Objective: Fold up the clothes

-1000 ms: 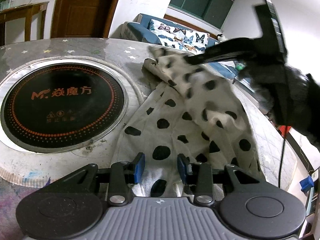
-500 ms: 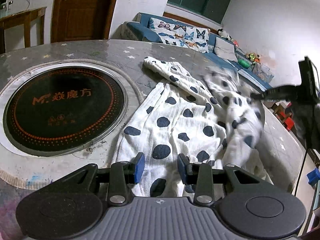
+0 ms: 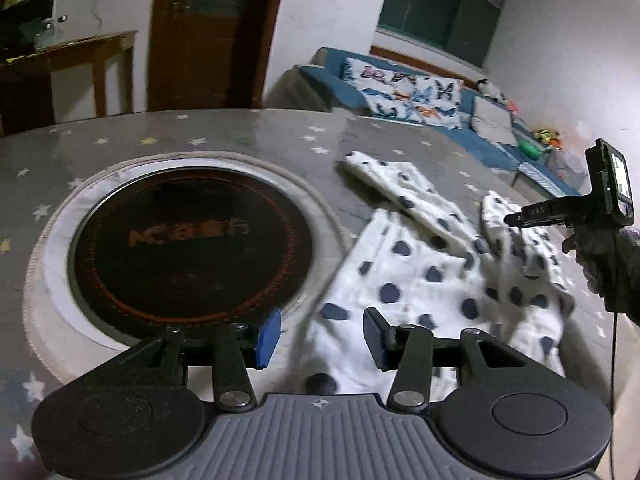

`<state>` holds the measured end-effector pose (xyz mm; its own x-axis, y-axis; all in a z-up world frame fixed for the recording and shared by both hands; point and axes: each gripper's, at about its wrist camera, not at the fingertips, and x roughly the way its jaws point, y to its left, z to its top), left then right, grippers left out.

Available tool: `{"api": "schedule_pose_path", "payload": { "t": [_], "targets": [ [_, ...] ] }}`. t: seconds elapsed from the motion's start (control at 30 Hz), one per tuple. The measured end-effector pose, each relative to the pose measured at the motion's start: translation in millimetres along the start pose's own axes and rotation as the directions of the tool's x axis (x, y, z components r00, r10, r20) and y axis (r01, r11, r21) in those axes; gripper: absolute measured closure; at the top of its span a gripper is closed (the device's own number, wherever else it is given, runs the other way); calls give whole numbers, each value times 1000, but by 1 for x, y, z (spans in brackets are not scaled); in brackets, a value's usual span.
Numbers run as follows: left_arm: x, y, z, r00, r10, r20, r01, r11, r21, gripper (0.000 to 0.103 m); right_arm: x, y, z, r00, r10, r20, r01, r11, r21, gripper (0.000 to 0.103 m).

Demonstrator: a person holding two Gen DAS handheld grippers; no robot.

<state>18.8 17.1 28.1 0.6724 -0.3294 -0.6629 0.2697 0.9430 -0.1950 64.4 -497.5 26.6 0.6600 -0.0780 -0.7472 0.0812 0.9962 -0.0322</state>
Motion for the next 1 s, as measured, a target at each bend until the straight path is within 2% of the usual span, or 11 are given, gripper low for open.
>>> {"api": "schedule_pose_path", "payload": {
  "t": [0.1,0.17,0.27,0.33,0.43,0.5,0.57,0.67,0.87,1.0],
  "targets": [
    [5,3,-2,1000,20,-17,-20,1000,7,52,12,4,8,999,-30,-10,30,999,-13,76],
    [8,4,-4,1000,17,-22,-17,1000,9,52,9,16,19,1000,-10,10,11,999,-43,76],
    [11,3,-6,1000,2,-25,-2,1000,17,53,3,45,33,996,82,29,-78,992,-103,76],
    [13,1,-7,999,-14,-31,15,1000,26,55,0,71,40,986,165,22,-160,976,-148,76],
    [15,-3,-9,998,-40,-40,42,998,45,68,1,108,48,966,258,-5,-254,947,-196,76],
    [16,-6,-11,998,-46,-45,49,997,60,76,5,130,52,957,287,-28,-286,930,-230,76],
    [17,-8,-13,998,-45,-41,48,996,75,88,11,146,55,955,293,-48,-296,920,-258,76],
    [17,-4,-12,997,-64,-40,67,996,57,97,21,155,60,956,288,-57,-293,921,-259,76],
    [6,6,-11,997,-74,-4,74,997,16,99,40,160,74,967,252,-49,-256,941,-222,76],
    [-2,13,-10,997,-77,15,77,997,-5,99,58,157,79,982,183,-53,-190,959,-208,76]
  ]
}}
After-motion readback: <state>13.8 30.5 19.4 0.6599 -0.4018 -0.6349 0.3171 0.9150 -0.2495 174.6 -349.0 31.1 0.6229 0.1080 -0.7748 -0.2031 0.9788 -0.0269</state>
